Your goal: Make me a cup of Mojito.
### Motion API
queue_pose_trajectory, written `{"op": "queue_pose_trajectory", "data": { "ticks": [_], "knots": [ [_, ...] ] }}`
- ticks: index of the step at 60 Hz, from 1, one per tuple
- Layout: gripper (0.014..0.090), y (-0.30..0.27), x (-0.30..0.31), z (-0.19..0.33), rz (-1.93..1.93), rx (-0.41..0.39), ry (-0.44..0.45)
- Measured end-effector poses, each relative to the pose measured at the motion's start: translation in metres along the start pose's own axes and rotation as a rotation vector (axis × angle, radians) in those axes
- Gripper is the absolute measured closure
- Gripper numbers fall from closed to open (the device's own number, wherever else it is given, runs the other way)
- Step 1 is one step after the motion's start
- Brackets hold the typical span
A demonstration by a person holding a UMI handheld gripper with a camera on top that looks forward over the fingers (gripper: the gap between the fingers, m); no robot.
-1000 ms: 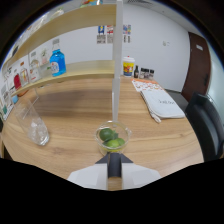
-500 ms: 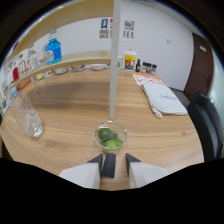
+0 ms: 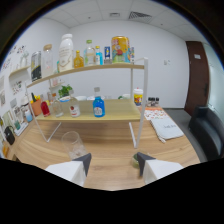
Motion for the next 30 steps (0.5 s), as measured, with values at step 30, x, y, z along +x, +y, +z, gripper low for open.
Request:
{"op": "queue_pose_trajectory", "data": {
  "ticks": [30],
  "knots": [
    [0.0182,0.004,-0.138,-0.003,0.009,0.019,-0.044]
  ]
}}
